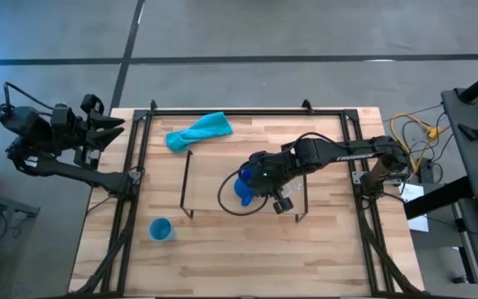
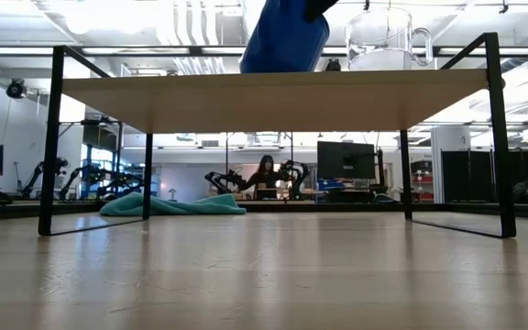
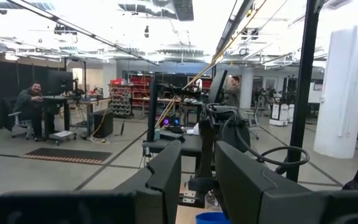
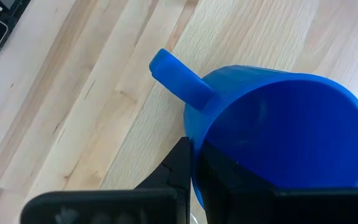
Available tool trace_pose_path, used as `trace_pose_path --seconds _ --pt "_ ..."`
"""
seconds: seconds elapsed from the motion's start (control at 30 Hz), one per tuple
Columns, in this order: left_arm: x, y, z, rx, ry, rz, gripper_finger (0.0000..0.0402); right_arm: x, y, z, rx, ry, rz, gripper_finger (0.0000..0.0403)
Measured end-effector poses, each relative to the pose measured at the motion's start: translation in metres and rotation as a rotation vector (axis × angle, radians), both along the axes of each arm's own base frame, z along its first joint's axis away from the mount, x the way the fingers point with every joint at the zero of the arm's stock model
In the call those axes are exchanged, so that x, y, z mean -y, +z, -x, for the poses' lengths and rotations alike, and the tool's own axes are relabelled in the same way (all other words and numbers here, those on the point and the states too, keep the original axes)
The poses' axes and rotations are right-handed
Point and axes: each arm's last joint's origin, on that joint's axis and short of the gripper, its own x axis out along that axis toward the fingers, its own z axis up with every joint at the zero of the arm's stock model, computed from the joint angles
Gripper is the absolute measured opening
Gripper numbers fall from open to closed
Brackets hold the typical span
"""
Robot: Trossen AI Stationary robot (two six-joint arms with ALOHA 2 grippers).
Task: Stack small to large cups/mugs on shelf
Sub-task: Put the blue cup on the shelf
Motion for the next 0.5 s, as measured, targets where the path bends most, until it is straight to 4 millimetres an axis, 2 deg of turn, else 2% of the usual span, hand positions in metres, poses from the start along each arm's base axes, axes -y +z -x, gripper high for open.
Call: trace_pose_path --seconds 0.5 --pt "0.0000 -0.0001 0.0001 0.000 0.000 0.000 0.0086 0.0007 0.0010 -0.0023 0.022 -0.011 -0.007 0.0013"
